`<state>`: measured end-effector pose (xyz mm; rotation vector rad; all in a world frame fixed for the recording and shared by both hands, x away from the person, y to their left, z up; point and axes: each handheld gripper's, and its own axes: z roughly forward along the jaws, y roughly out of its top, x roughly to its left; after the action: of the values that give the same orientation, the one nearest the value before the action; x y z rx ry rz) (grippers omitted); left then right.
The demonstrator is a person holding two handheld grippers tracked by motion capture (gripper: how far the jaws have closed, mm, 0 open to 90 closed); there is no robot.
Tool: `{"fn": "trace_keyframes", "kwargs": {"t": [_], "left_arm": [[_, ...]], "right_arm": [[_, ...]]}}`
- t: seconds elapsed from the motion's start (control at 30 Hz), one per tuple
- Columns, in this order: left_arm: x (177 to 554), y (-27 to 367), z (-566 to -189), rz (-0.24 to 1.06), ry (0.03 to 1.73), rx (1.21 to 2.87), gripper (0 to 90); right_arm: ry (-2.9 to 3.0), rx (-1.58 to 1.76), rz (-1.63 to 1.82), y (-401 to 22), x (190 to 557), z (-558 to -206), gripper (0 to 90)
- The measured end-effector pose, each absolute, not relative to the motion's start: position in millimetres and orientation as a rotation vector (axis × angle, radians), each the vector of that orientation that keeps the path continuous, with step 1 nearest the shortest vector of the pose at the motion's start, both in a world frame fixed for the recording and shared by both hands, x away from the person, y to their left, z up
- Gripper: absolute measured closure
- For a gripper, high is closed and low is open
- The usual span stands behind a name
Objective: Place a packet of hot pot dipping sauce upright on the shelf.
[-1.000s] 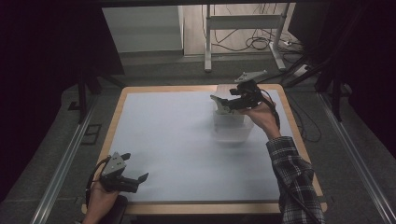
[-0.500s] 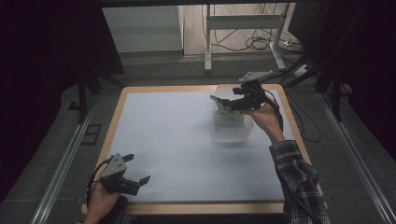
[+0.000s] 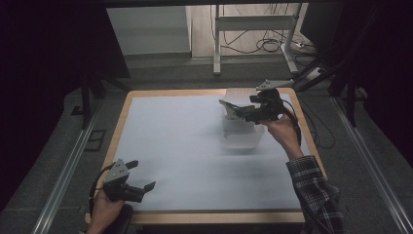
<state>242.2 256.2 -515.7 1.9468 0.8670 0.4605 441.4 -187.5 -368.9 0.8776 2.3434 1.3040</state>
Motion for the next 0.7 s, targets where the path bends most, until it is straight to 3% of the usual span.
{"fn": "trace_keyframes", "kwargs": {"t": [0.7], "left_arm": [[241.9, 254.2, -516.1, 0.479, 0.869, 1.961, 0.0]], "right_arm": [[2.334, 0.894, 1.297, -201.5, 409.2, -388.4, 7.9]]}}
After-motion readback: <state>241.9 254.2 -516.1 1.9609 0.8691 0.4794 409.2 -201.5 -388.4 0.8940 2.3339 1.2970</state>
